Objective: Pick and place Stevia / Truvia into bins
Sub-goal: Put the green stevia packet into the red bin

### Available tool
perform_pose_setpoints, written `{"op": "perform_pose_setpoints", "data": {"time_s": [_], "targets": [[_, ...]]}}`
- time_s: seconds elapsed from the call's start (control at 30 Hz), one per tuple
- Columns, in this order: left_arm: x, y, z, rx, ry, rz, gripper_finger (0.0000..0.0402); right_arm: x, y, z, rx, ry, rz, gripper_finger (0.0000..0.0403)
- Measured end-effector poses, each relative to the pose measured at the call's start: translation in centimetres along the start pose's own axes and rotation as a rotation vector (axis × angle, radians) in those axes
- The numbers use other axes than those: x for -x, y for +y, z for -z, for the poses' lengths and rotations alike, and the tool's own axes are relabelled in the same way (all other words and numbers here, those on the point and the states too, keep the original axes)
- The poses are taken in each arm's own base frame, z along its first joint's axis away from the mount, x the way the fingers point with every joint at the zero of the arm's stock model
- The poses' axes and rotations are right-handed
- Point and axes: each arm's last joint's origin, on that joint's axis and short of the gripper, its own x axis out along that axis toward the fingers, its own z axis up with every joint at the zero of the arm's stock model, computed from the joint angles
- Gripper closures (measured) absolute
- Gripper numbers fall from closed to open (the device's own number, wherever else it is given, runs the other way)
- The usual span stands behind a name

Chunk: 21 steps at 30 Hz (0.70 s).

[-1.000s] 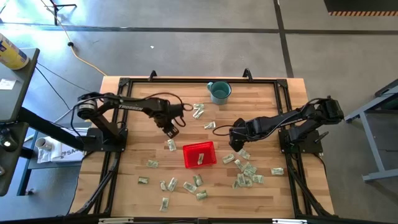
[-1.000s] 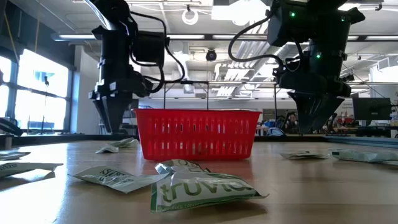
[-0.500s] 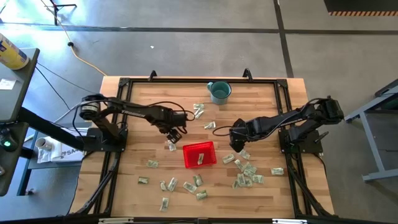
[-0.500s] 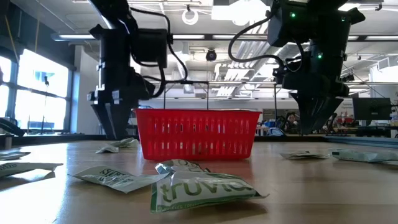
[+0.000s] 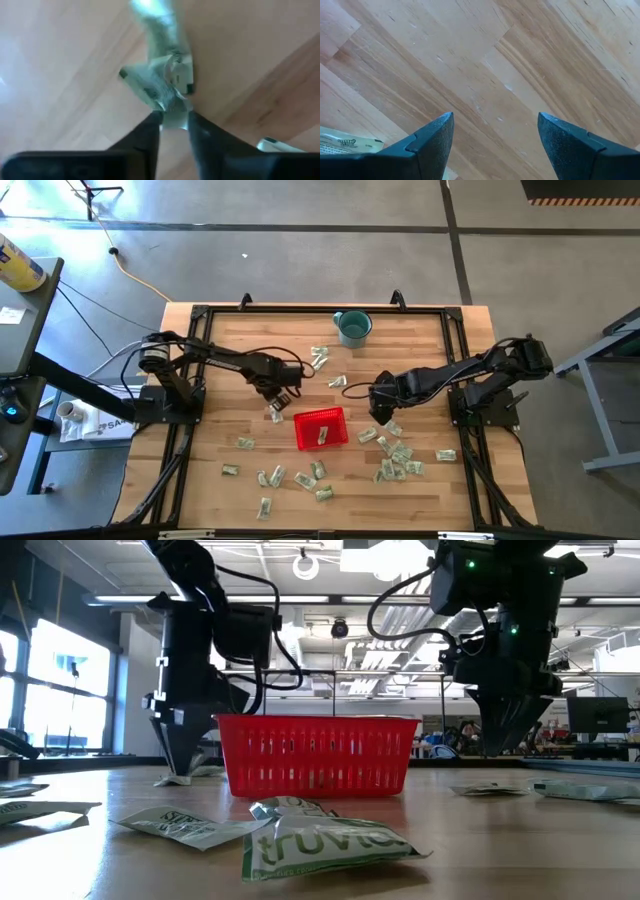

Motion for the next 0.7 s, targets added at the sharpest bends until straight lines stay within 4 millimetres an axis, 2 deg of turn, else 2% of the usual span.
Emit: {"op": "perform_pose_setpoints", "data": {"time_s": [0.17,0.23,0.43,0.53,0.7], "targets": [[0.0,0.0,0.0,-0.018,-0.007,-0.001,0.0363,0.0,0.0,0.0,-0.002,-0.005,0.004,0.0124],[0.0,0.0,0.0,-0.030,-0.003,-0.001,0.0380,0.0,0.0,0.0,-0.001,-0.005,0.004,0.0124],[1.0,0.5,0.5,-0.029,0.028,0.018,0.0371,0.0,0.0,0.0,0.001,-0.005,0.004,0.0124],[2.1,0.9,0.7,-0.008,0.007,0.059,0.0366,0.0,0.0,0.0,0.003,-0.004,0.002,0.0124],[4.7,1.3,1.0,0.052,-0.062,0.177,0.0379,0.1,0.1,0.2,0.081,0.021,-0.008,0.0124]]}}
